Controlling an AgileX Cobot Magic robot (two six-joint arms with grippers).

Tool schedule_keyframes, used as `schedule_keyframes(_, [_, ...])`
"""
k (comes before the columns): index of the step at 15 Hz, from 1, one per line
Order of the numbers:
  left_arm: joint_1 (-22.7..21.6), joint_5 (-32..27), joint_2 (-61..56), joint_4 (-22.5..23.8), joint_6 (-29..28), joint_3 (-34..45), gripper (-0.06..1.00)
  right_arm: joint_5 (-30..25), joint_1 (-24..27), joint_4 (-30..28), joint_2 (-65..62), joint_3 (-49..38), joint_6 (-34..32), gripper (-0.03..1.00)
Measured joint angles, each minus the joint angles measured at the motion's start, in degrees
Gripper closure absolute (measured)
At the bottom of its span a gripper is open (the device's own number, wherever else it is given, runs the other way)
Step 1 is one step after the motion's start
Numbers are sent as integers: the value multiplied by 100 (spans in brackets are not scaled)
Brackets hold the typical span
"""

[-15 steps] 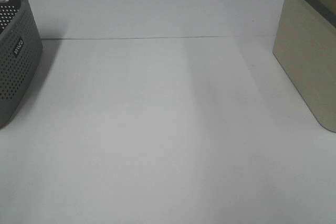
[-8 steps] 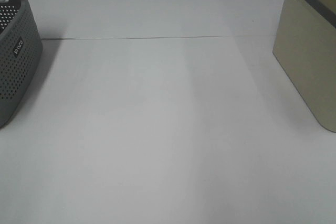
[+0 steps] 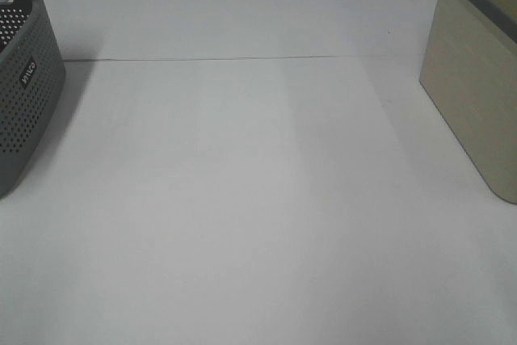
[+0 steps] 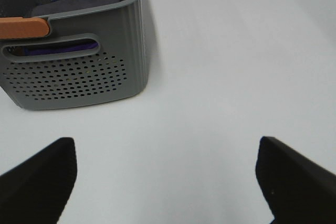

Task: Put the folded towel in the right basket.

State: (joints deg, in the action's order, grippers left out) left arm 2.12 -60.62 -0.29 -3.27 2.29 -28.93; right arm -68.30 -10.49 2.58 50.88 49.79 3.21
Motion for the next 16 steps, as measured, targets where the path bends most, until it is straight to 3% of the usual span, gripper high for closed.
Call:
schedule_keyframes(6, [0, 0, 0, 0, 0, 0, 7, 682, 0, 6, -2830, -1977, 195, 7])
schedule_keyframes(11, [0, 0, 0, 0, 0, 0, 7, 716, 0, 189, -4807, -2045, 413, 7])
schedule_keyframes(16, [0, 0, 0, 0, 0, 0, 7, 716, 0, 195, -5128, -2063, 413, 7])
